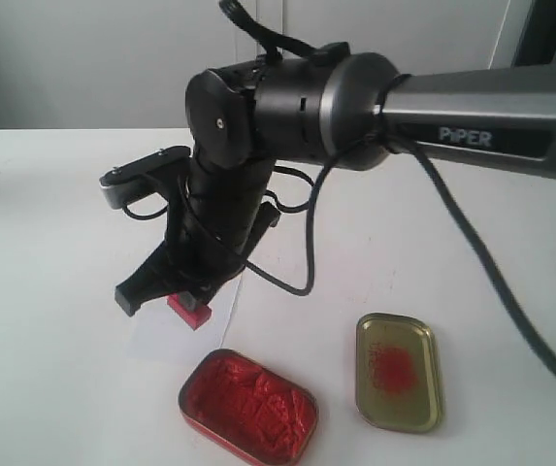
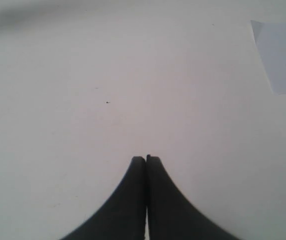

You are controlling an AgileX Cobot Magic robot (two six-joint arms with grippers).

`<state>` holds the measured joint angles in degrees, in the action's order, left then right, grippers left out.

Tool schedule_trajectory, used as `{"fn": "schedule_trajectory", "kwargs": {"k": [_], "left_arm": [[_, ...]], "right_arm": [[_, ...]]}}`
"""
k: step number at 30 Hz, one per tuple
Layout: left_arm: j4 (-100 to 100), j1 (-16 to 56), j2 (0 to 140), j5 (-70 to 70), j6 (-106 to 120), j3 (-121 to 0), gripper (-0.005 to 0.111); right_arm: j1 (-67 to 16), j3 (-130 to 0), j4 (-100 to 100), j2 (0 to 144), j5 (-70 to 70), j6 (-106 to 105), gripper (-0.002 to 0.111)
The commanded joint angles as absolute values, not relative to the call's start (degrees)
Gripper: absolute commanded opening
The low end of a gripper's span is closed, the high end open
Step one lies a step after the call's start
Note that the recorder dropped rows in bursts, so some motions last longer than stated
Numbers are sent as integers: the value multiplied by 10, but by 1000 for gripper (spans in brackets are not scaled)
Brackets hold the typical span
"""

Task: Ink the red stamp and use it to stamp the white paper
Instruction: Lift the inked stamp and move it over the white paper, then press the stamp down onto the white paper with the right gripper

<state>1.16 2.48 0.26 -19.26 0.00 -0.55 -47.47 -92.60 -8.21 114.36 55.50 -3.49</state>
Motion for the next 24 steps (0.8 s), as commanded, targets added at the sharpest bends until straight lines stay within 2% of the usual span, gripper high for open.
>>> {"fn": "schedule_trajectory", "kwargs": {"k": [1,13,24], "left_arm": [[14,25,0,-202,0,0,0],[14,25,0,-202,0,0,0],[14,25,0,-202,0,0,0]], "right_arm": [[-471,-1002,-67,1186,601,-11,0],[-476,-1177,-26,1307,693,38,0],[-476,-1235,-13,1361,700,43,0]]}}
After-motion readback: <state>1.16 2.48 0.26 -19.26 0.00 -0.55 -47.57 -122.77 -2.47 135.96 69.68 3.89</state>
